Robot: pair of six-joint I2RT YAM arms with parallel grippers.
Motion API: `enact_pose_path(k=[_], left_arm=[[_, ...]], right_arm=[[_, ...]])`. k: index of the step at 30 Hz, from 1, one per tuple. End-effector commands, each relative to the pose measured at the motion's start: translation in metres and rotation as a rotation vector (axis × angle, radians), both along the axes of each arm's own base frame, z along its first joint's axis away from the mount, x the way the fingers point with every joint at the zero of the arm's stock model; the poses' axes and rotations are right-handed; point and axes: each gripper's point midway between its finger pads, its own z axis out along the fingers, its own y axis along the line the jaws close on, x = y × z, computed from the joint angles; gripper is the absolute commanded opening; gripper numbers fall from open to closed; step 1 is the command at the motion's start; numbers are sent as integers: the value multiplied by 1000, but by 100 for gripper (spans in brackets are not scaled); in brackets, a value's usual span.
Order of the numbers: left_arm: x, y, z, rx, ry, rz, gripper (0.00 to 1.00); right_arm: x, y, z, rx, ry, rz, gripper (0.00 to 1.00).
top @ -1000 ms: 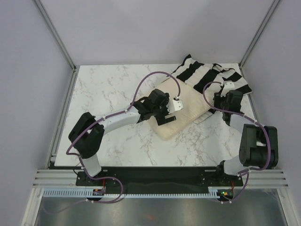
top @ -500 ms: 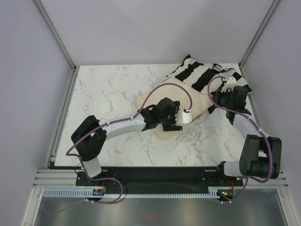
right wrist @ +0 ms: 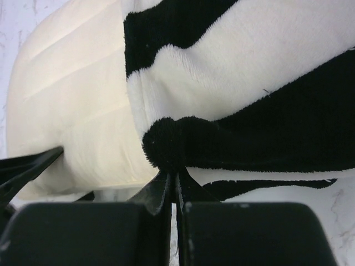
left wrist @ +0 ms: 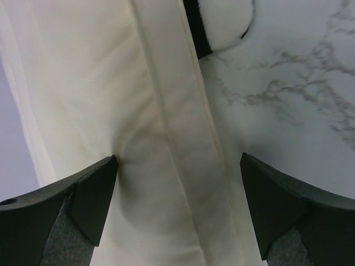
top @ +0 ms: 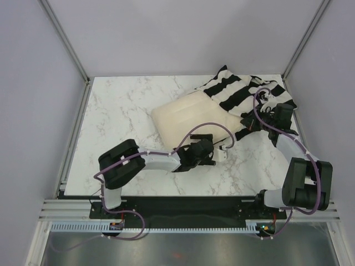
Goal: Put the pillow into the pillowcase
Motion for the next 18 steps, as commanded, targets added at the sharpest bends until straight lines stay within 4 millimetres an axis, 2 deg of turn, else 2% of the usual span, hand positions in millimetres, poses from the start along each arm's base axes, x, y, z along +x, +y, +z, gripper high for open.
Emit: enact_pose_path(k=[1, 2, 7, 8, 11, 14, 15, 17, 18], left_arm=[[41, 19, 15, -35, -218, 153, 100], [51, 20, 23, -53, -275, 158, 100], [73, 24, 13, -17, -324, 157, 100], [76, 26, 7, 5, -332, 154, 100], [89, 30, 7, 10, -345, 159, 99], [98, 32, 9, -13, -276, 159, 60], [101, 35, 26, -19, -280, 168, 43], [116, 32, 69, -101, -332, 199, 43], [119, 33, 101, -157, -367, 212, 43]], right_arm=[[-14, 20, 23, 123, -10, 99, 0], [-19, 22, 22, 134, 9, 110, 0], [-31, 29, 40, 208, 4, 143, 0], [-32, 28, 45, 219, -2, 143, 0], [-30, 22, 56, 230, -23, 124, 0], [-31, 20, 54, 234, 0, 132, 0], [-31, 20, 53, 231, 1, 140, 0], [-30, 23, 48, 236, 18, 151, 0], [-29, 27, 47, 241, 22, 166, 0]])
